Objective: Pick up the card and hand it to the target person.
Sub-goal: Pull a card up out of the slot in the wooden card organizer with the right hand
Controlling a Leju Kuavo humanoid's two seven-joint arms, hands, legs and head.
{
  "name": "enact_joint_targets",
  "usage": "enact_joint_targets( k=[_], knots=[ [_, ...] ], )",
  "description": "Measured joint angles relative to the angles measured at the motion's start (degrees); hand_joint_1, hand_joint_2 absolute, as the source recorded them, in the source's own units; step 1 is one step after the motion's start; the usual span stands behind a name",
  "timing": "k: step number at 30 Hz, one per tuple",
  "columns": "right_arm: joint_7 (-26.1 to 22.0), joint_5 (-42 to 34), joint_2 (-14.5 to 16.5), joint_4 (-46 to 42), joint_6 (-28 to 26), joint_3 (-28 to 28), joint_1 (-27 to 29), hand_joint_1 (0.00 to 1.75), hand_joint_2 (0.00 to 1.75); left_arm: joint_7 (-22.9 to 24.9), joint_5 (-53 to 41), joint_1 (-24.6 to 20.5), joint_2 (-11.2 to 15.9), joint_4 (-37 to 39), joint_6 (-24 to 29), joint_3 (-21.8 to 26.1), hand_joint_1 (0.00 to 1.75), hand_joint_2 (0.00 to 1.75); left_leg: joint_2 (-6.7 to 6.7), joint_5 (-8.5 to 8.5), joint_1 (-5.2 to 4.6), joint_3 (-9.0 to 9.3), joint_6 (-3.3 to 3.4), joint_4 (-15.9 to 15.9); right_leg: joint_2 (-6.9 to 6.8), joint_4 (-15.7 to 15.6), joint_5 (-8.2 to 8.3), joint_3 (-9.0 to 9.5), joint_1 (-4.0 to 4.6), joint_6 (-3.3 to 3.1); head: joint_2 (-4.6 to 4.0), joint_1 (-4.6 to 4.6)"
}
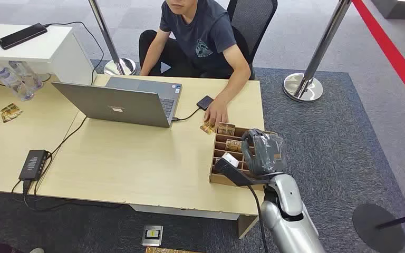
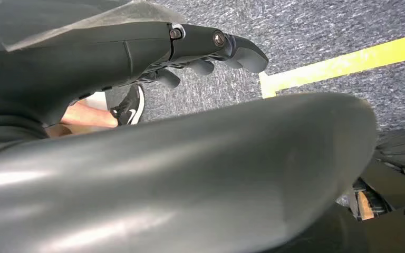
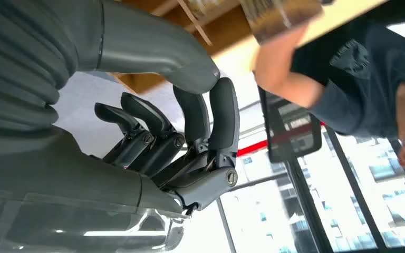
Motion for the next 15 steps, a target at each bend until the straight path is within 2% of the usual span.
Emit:
enact_joint_targets(
  k=[3, 5, 6, 8, 9, 10, 12, 15],
  knots=[
    [0.0, -0.1, 0.0, 1.1, 1.1, 0.6, 0.0, 1.75, 1.75, 0.1, 0.1, 0.0, 0.0, 0.0, 0.1, 0.2, 0.00, 0.00, -0.03, 0.02, 0.01, 0.03, 0.00, 0.0, -0.03, 0.0, 0.01, 0.04, 0.01, 0.00, 0.00, 0.00],
    [0.0, -0.3, 0.0, 2.4, 1.5, 1.2, 0.3, 1.61, 1.75, 0.3, 0.2, 0.0, 0.0, 0.0, 0.2, 0.3, 0.00, 0.00, -0.06, 0.01, 0.02, 0.06, 0.00, -0.1, -0.05, -0.1, 0.00, 0.09, 0.02, 0.00, 0.00, 0.00],
    [0.0, -0.5, 0.0, 3.1, 1.7, 1.6, 0.4, 1.49, 1.75, 0.4, 0.3, 0.1, 0.0, 0.0, 0.2, 0.4, 0.00, 0.00, -0.06, 0.01, 0.02, 0.07, 0.00, -0.1, -0.06, -0.1, 0.00, 0.11, 0.02, 0.00, 0.00, 0.00],
    [-0.1, -0.6, -0.2, 3.5, 2.0, 2.7, 1.2, 1.12, 1.75, 0.6, 0.4, 0.1, 0.0, 0.1, 0.3, 0.6, 0.00, 0.00, -0.07, 0.00, 0.02, 0.09, 0.00, -0.1, -0.07, -0.1, -0.02, 0.13, 0.02, 0.01, 0.00, 0.00],
    [-0.2, -0.7, -0.4, 3.3, 2.1, 3.3, 1.9, 1.05, 1.75, 0.8, 0.6, 0.1, -0.1, 0.1, 0.5, 0.9, 0.00, 0.00, -0.06, 0.00, 0.03, 0.11, 0.00, -0.1, -0.05, -0.1, -0.01, 0.15, 0.03, 0.01, 0.00, 0.00],
    [-0.2, -0.8, -0.6, 2.8, 2.1, 4.0, 2.9, 1.03, 1.75, 0.9, 0.9, 0.2, -0.1, 0.0, 0.6, 1.1, 0.00, 0.00, -0.06, 0.00, 0.03, 0.11, 0.00, -0.1, -0.05, -0.1, -0.01, 0.16, 0.03, 0.01, 0.00, 0.00],
    [-0.3, -1.2, -1.1, 1.5, 1.8, 5.2, 4.7, 1.20, 1.75, 1.1, 1.3, 0.3, -0.1, 0.0, 0.9, 1.6, 0.00, 0.00, -0.10, -0.01, 0.03, 0.13, -0.01, -0.1, -0.09, -0.1, -0.03, 0.19, 0.03, 0.01, 0.00, 0.00],
    [-0.2, -1.6, -2.0, 0.0, 1.1, 6.2, 6.5, 1.20, 1.75, 1.0, 1.6, 0.5, -0.2, 0.1, 1.1, 2.0, 0.00, 0.00, -0.15, -0.01, 0.03, 0.13, 0.00, -0.1, -0.14, -0.1, -0.06, 0.20, 0.03, 0.00, 0.00, 0.00]
  ],
)
